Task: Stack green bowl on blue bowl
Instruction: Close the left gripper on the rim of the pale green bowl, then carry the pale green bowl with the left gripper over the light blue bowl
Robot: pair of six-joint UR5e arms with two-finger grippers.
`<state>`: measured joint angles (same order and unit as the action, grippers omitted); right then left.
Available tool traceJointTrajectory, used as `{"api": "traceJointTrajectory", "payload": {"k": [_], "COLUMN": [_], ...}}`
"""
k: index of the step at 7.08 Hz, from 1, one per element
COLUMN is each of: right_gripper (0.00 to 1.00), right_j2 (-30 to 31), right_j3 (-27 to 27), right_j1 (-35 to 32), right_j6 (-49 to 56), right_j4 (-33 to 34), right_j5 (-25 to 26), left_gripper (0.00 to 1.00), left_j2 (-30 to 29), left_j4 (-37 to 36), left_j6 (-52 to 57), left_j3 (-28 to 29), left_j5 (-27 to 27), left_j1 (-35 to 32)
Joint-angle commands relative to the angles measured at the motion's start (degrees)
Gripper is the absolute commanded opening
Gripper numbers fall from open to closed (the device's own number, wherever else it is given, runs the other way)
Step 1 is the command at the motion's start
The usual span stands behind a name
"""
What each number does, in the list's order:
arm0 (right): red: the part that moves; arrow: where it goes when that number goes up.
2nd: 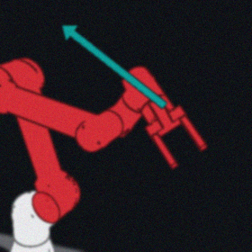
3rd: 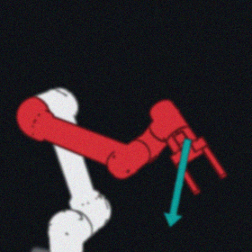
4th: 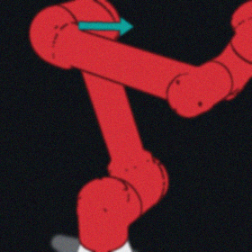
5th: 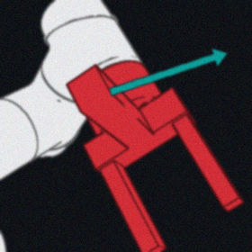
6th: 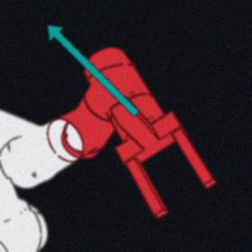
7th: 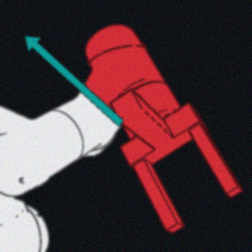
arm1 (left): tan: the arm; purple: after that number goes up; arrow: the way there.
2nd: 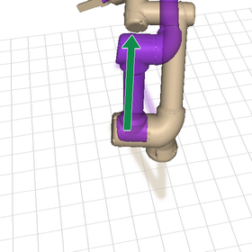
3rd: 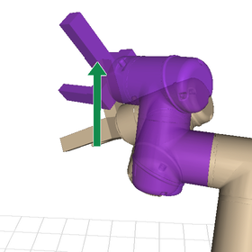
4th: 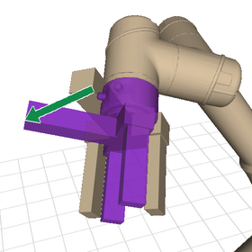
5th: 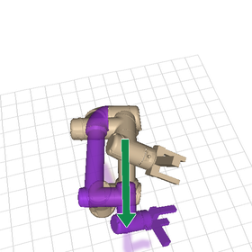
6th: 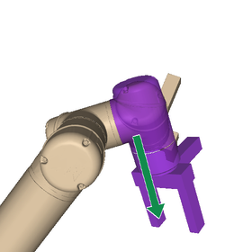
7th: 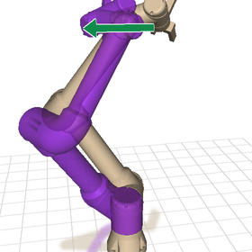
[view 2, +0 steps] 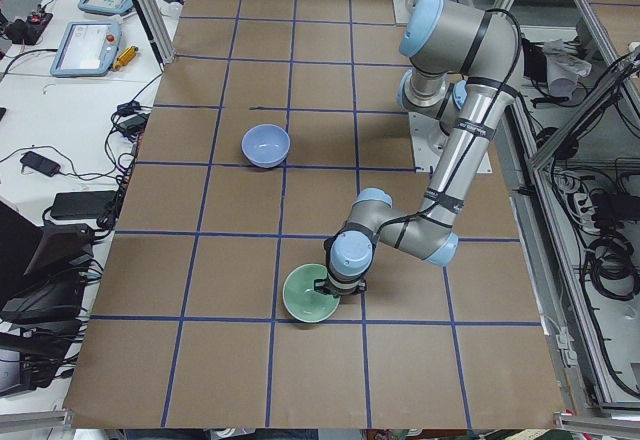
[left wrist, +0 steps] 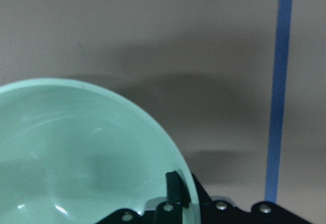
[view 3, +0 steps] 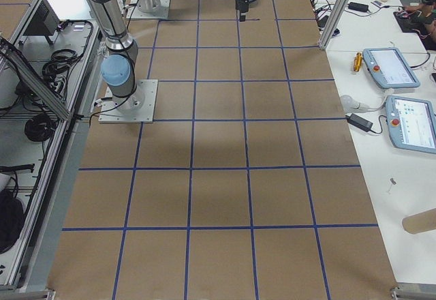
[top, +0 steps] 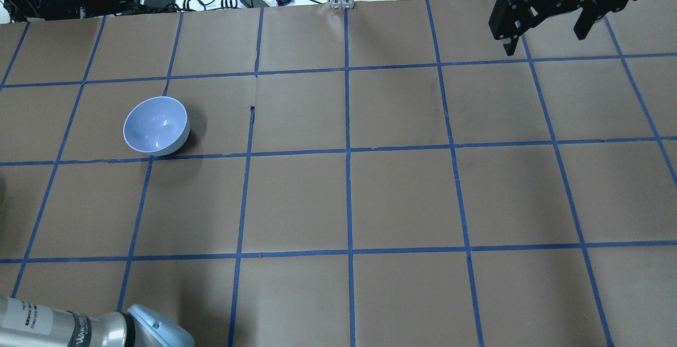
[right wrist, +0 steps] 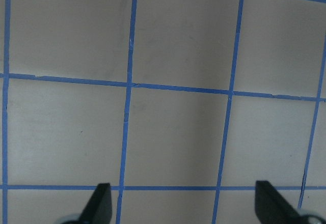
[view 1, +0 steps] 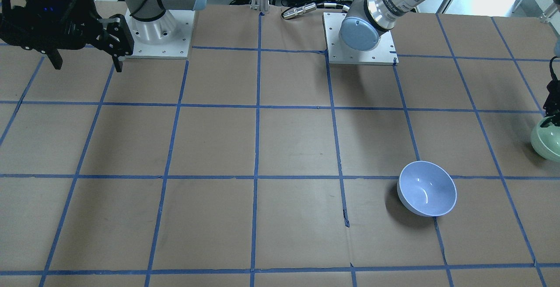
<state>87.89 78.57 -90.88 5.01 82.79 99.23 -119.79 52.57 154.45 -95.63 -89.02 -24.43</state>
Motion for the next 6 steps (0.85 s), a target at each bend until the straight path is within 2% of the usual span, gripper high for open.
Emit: {"api": "traceJointTrajectory", "payload": {"k": [1,3,6], "right_gripper": [1.0,1.0,1.0], "right_j2": [0.0,0.0,0.0], "right_j3": [0.0,0.0,0.0], "right_j1": [0.0,0.0,0.0], "right_j6": [0.0,0.0,0.0], "right_j4": [0.0,0.0,0.0], "right_j5": [0.0,0.0,0.0], "left_gripper": [0.0,0.0,0.0], "left_j2": [1.83,4.38,10.52], "left_j4": [-0.09,0.87,5.6], "left_j6": [-0.37,-1.17,-8.87], "left_j3": [0.18,0.79,0.97], "left_j5": [0.42,4.72,8.15], "left_j1": [-0.26,-1.83,-11.12]}}
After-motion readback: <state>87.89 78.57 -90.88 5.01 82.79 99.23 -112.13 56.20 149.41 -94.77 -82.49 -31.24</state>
